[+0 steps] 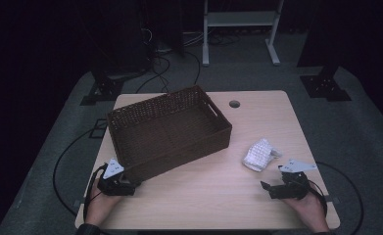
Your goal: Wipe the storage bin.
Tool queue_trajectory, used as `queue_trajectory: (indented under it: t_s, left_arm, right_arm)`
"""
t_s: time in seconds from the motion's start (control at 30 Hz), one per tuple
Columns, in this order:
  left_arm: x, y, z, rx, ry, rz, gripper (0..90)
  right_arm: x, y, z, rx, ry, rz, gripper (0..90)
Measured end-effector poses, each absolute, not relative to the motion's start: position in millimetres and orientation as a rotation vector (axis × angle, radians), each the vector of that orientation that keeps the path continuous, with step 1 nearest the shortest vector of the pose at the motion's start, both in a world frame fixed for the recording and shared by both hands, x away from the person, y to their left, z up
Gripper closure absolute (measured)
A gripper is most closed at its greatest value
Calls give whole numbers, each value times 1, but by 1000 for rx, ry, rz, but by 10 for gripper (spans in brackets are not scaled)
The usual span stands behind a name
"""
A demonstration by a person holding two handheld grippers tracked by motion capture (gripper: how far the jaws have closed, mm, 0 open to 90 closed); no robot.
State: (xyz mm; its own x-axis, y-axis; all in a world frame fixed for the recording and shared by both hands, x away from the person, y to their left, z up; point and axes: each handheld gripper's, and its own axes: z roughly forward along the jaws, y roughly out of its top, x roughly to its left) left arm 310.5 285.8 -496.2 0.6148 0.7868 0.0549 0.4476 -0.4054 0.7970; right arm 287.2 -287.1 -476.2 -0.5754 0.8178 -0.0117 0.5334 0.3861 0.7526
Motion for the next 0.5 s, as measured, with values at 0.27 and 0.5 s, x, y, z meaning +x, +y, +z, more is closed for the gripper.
queue_trajectory:
  t_s: [0.27,0.5]
  left_arm:
    - [311,286,-496,2057,969,553,91]
    - [311,285,-496,2055,972,552,87]
  right_arm:
    - [302,-289,-458,1152,2229,1057,12]
    - [326,-287,-449,1155,2204,1072,12]
